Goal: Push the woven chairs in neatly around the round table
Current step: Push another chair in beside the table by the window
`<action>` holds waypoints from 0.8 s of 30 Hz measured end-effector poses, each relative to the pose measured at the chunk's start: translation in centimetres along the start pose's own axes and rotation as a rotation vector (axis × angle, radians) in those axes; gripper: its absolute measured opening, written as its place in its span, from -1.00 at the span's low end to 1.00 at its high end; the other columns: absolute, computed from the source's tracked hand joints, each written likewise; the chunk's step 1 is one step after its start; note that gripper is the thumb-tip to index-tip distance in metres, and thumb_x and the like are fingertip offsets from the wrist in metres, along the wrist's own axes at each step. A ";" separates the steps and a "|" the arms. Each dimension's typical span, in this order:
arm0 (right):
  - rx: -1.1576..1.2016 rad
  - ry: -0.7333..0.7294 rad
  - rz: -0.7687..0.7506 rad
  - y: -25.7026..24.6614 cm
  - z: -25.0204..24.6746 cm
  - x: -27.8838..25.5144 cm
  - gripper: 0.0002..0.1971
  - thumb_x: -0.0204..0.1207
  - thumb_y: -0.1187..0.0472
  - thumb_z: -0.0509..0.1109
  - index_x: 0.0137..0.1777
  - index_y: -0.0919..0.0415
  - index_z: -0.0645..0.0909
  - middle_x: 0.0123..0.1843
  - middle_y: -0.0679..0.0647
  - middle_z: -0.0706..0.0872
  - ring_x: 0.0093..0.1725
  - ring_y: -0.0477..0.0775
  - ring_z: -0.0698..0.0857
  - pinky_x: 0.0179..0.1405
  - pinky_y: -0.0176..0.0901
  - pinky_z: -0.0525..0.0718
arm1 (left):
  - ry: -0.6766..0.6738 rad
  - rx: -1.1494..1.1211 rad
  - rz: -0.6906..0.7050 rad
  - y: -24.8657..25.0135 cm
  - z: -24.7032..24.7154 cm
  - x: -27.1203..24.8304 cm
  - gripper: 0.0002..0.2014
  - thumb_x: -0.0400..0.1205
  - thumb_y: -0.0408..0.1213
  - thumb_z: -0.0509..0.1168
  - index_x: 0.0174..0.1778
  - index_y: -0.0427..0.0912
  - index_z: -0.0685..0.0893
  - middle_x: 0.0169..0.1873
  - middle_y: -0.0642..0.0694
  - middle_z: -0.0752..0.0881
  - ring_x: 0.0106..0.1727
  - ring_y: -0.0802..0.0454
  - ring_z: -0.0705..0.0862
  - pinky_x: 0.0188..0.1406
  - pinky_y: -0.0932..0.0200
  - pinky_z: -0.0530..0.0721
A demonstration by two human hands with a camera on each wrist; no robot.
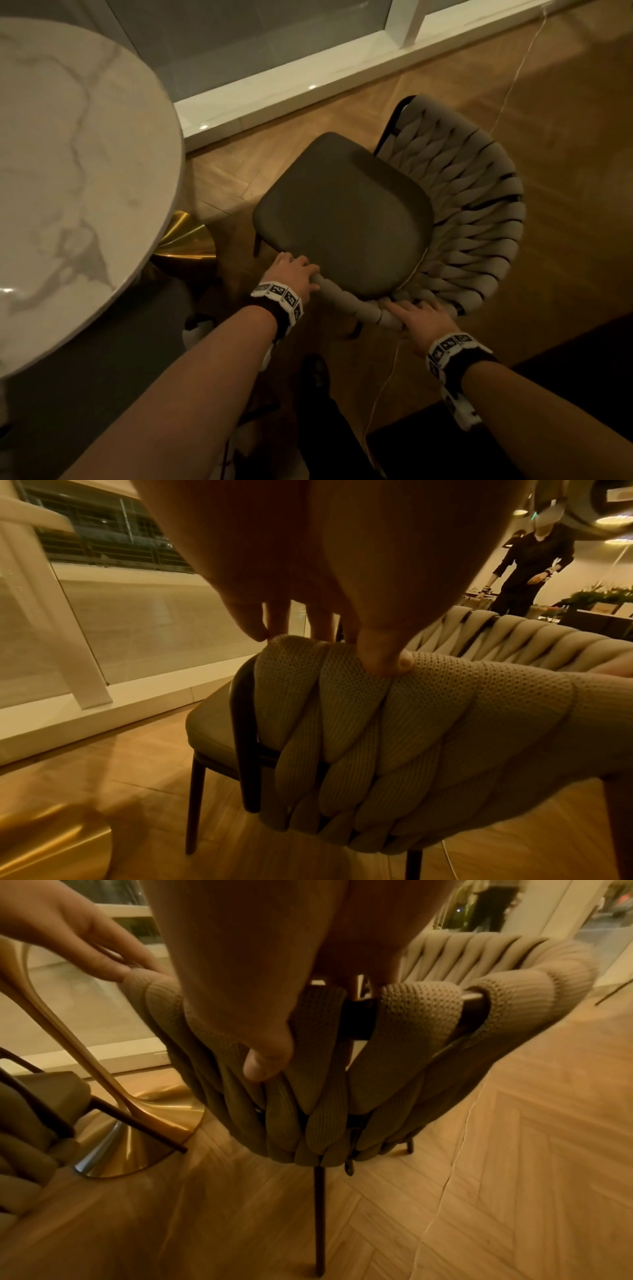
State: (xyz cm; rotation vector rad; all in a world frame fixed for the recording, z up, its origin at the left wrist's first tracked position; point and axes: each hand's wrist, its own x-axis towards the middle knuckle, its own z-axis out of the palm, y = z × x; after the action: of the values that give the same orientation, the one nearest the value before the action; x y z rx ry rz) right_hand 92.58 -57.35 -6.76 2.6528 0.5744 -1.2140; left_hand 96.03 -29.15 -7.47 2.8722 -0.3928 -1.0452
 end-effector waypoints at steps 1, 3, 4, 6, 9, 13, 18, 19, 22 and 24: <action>-0.016 0.010 -0.004 0.4 -0.2 0.1 -0.26 0.59 0.03 0.31 0.64 -0.23 -0.07 0.62 -0.01 0.32 0.47 0.23 0.42 0.53 0.23 0.27 | -0.006 -0.009 -0.010 0.3 0.2 -0.2 -0.56 0.71 0.02 0.06 0.53 0.07 0.31 0.50 -0.11 0.41 0.45 -0.28 0.34 0.55 -0.18 0.26; -0.050 0.037 -0.004 1.1 -0.7 0.5 -0.28 0.58 0.09 0.31 0.62 -0.25 0.00 0.62 -0.03 0.32 0.46 0.22 0.44 0.53 0.22 0.26 | -0.018 -0.037 -0.028 0.8 0.6 -0.5 -0.56 0.71 -0.01 0.09 0.53 0.06 0.30 0.50 -0.12 0.39 0.44 -0.29 0.34 0.54 -0.17 0.27; -0.067 0.051 -0.001 1.5 -1.0 0.8 -0.28 0.57 0.14 0.32 0.61 -0.27 0.03 0.62 -0.04 0.33 0.46 0.21 0.44 0.52 0.21 0.27 | -0.024 -0.058 -0.035 1.1 0.8 -0.7 -0.55 0.71 -0.03 0.10 0.54 0.06 0.28 0.50 -0.13 0.39 0.43 -0.30 0.35 0.53 -0.17 0.28; -0.104 0.073 -0.001 2.4 -2.0 1.2 -0.27 0.55 0.17 0.33 0.58 -0.31 0.06 0.62 -0.08 0.31 0.47 0.20 0.43 0.53 0.21 0.26 | -0.020 -0.106 -0.044 1.6 1.1 -0.8 -0.53 0.71 -0.08 0.11 0.56 0.05 0.24 0.51 -0.13 0.38 0.42 -0.29 0.36 0.52 -0.16 0.31; -0.150 0.075 0.025 3.8 -4.0 1.9 -0.27 0.55 0.20 0.32 0.56 -0.38 0.07 0.65 -0.13 0.24 0.53 0.20 0.36 0.58 0.23 0.19 | -0.008 -0.131 -0.029 2.5 1.2 -0.8 -0.50 0.71 -0.14 0.13 0.60 0.04 0.20 0.53 -0.13 0.37 0.43 -0.32 0.35 0.49 -0.17 0.38; -0.230 0.093 0.063 5.3 -6.6 3.2 -0.28 0.58 0.24 0.24 0.58 -0.40 0.05 0.69 -0.15 0.18 0.57 0.21 0.28 0.61 0.23 0.13 | -0.020 -0.245 -0.061 3.5 1.1 -0.4 -0.51 0.71 -0.17 0.14 0.58 0.08 0.22 0.49 -0.10 0.35 0.45 -0.38 0.28 0.39 -0.24 0.48; -0.288 0.207 0.073 4.9 -9.5 5.9 -0.42 0.59 0.19 0.22 0.54 -0.35 0.26 0.63 -0.09 0.29 0.56 0.24 0.26 0.60 0.27 0.11 | -0.022 -0.325 -0.137 2.7 1.3 0.5 -0.50 0.72 -0.16 0.14 0.58 0.14 0.17 0.50 -0.09 0.31 0.47 -0.44 0.24 0.34 -0.24 0.54; -0.289 0.225 0.071 4.7 -10.1 6.7 -0.44 0.59 0.18 0.22 0.52 -0.33 0.30 0.61 -0.07 0.32 0.56 0.26 0.25 0.60 0.30 0.10 | -0.024 -0.333 -0.154 2.2 1.1 0.7 -0.50 0.72 -0.15 0.13 0.58 0.15 0.16 0.51 -0.09 0.31 0.47 -0.44 0.25 0.33 -0.25 0.54; -0.237 0.295 0.094 3.9 -11.6 9.0 -0.52 0.60 0.19 0.18 0.47 -0.27 0.41 0.56 -0.04 0.38 0.57 0.25 0.23 0.56 0.36 0.15 | -0.008 -0.361 -0.190 0.7 0.3 1.1 -0.51 0.73 -0.13 0.12 0.58 0.17 0.17 0.50 -0.09 0.32 0.44 -0.42 0.29 0.33 -0.27 0.54; -0.168 0.382 0.111 3.0 -12.6 9.8 -0.54 0.59 0.20 0.20 0.46 -0.18 0.45 0.54 -0.01 0.41 0.55 0.23 0.25 0.51 0.33 0.27 | 0.002 -0.381 -0.220 -0.4 -0.1 1.4 -0.51 0.72 -0.11 0.12 0.58 0.18 0.17 0.50 -0.08 0.34 0.45 -0.41 0.29 0.34 -0.29 0.52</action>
State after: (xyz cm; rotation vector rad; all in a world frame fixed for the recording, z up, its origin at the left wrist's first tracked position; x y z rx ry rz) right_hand 108.33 -53.60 -5.94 2.7389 0.5450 -0.6003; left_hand 97.19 -29.16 -8.28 2.6096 0.1184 -1.0156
